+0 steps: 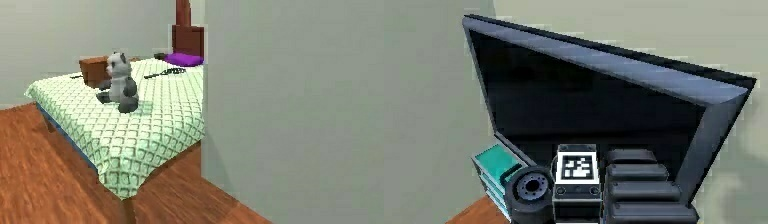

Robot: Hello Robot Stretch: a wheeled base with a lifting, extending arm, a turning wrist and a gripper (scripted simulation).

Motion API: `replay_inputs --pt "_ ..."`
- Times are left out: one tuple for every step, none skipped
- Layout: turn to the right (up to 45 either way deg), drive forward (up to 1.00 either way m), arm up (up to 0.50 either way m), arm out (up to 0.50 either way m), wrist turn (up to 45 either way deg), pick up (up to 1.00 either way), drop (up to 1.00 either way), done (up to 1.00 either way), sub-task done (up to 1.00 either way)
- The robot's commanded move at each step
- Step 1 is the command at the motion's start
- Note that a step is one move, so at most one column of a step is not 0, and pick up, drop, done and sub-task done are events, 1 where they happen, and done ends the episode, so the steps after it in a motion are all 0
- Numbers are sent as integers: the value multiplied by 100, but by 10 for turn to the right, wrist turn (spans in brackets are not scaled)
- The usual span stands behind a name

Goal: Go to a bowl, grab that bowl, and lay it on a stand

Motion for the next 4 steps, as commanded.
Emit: replay_inputs --pt "450 0 0 0 0 0 0 0 0" --pt "300 0 0 0 0 0 0 0 0" --pt "-450 0 0 0 0 0 0 0 0" --pt "-450 0 0 0 0 0 0 0 0"
